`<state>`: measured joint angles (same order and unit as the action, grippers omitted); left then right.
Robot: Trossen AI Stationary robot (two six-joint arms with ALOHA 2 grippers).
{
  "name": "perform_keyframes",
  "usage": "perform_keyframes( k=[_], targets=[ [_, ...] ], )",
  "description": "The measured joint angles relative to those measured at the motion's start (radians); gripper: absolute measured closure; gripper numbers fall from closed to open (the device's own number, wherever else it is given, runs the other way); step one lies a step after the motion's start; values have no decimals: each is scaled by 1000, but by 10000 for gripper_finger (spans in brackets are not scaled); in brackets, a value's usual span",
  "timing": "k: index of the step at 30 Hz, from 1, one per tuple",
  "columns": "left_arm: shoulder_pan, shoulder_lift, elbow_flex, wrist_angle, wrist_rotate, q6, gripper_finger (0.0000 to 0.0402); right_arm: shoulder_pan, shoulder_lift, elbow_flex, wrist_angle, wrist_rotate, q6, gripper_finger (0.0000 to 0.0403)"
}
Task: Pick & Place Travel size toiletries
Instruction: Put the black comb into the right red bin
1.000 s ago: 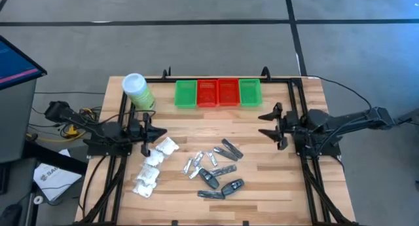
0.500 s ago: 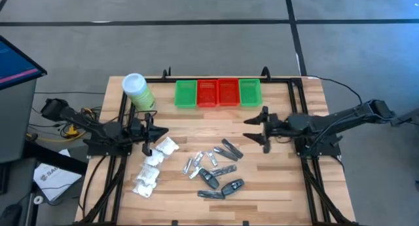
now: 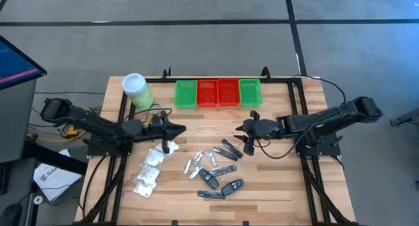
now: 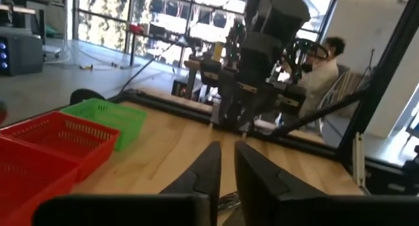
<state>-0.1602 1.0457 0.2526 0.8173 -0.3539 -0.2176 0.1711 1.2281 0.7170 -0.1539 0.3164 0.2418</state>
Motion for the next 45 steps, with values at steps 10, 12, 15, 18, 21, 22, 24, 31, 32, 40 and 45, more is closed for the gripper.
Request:
perform_keyframes(
  k=[10, 12, 15, 18, 21, 22, 24, 31, 32, 40, 45],
  targets=[
    [17, 289, 158, 1, 73, 1, 315, 30, 130, 0, -87, -1, 168, 283],
    [17, 340, 185, 1, 73, 7, 314, 40, 164, 0, -83, 0, 199, 273],
    [17, 402, 219, 4, 73, 8, 314, 59, 214, 0, -75, 1, 227, 252],
    [17, 458, 248, 8, 73, 15, 314, 73, 260, 0, -71, 1, 259, 227],
    [17, 505, 274, 9, 73, 32, 314, 82, 295, -1, -68, 0, 293, 205],
    [17, 518, 280, 9, 73, 32, 314, 86, 307, -1, -69, 0, 305, 199],
    [17, 541, 294, 10, 76, 33, 314, 97, 331, -1, -68, 3, 332, 190],
    [17, 586, 309, 17, 98, 33, 314, 126, 404, -1, 9, 3, 354, 189],
    [17, 587, 309, 14, 98, 33, 314, 129, 410, -1, 26, 3, 354, 191],
    [17, 586, 309, 23, 98, 33, 314, 137, 414, 0, 34, 0, 373, 211],
    [17, 586, 309, 23, 98, 33, 314, 150, 423, 0, 38, 0, 387, 216]
  ],
)
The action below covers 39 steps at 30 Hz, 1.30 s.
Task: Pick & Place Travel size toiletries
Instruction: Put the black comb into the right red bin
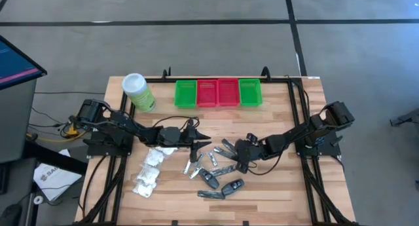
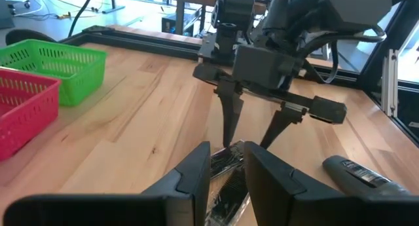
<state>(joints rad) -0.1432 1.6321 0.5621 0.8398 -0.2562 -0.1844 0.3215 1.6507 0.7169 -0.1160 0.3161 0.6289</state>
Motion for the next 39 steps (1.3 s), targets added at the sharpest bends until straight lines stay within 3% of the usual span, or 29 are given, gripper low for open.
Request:
perform_keyframes(
  k=[12, 16, 24, 33, 39],
  targets=[
    [0, 0, -1, 0, 0, 0, 314, -2, 124, 15, 103, 17, 6, 212],
    [0, 0, -1, 2, 0, 0, 314, -2, 129, 22, 104, 6, 5, 252],
    [0, 0, -1, 4, 0, 0, 314, -3, 123, 21, 103, 9, -4, 389],
    [0, 0, -1, 6, 0, 0, 314, -4, 124, 27, 93, 3, -7, 401],
    [-1, 0, -1, 6, 0, 0, 314, -3, 134, 121, 0, -5, -93, 403]
  ],
)
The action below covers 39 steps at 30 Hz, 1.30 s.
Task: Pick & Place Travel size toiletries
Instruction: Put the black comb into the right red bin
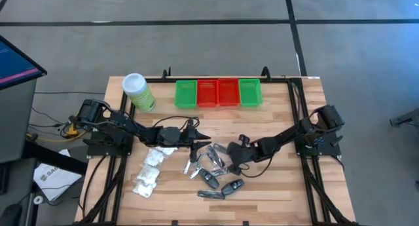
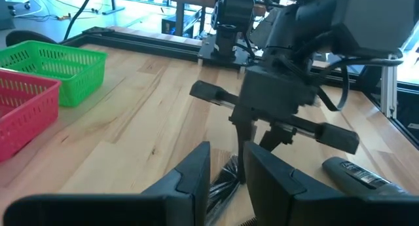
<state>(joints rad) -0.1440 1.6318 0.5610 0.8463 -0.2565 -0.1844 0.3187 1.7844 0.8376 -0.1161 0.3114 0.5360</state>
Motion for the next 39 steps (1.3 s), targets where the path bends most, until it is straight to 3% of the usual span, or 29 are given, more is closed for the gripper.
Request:
perform_keyframes(
  k=[5, 16, 20, 30, 39],
  targets=[
    [0, 0, 0, 0, 0, 0, 314, -2, 2, 81, -123, 27, -49, 403],
    [0, 0, 0, 0, 0, 0, 314, -42, 0, 113, -136, 95, -76, 403],
    [0, 0, 0, 0, 0, 0, 314, -86, -9, 113, -150, 109, -88, 403],
    [0, -11, 0, 2, 0, -3, 314, -201, -189, 117, -168, 134, -152, 403],
    [-1, -142, -45, -1, -4, 3, 314, -356, -227, 117, -130, 138, -170, 403]
  ],
)
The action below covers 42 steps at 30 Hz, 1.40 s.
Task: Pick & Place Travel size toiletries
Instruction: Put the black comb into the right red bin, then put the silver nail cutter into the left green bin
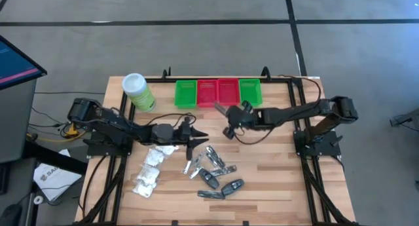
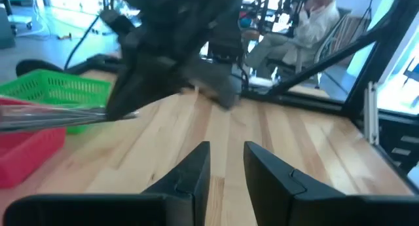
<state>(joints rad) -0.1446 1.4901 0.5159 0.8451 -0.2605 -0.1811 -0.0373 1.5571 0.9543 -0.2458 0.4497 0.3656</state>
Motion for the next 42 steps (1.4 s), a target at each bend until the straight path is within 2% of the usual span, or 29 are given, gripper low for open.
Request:
perform_keyframes(
  k=[7, 15, 22, 31, 38, 42],
  targets=[
    [0, -178, -110, 2, -2, -2, 314, -115, 17, -1, 30, -8, -1, 403],
    [0, -306, -202, 0, -23, -10, 314, -237, 21, 0, 120, -91, -15, 403],
    [0, -302, -209, 2, -60, -15, 314, -308, 53, -1, 174, -135, -26, 403],
    [0, -302, -209, 1, -73, -15, 314, -366, 171, 0, 296, -191, -26, 403],
    [0, -302, -209, 1, -74, -15, 314, -359, 153, 0, 316, -197, -63, 403],
    [0, -302, -209, 1, -74, -15, 314, -325, 143, 0, 312, -268, -81, 403]
  ],
)
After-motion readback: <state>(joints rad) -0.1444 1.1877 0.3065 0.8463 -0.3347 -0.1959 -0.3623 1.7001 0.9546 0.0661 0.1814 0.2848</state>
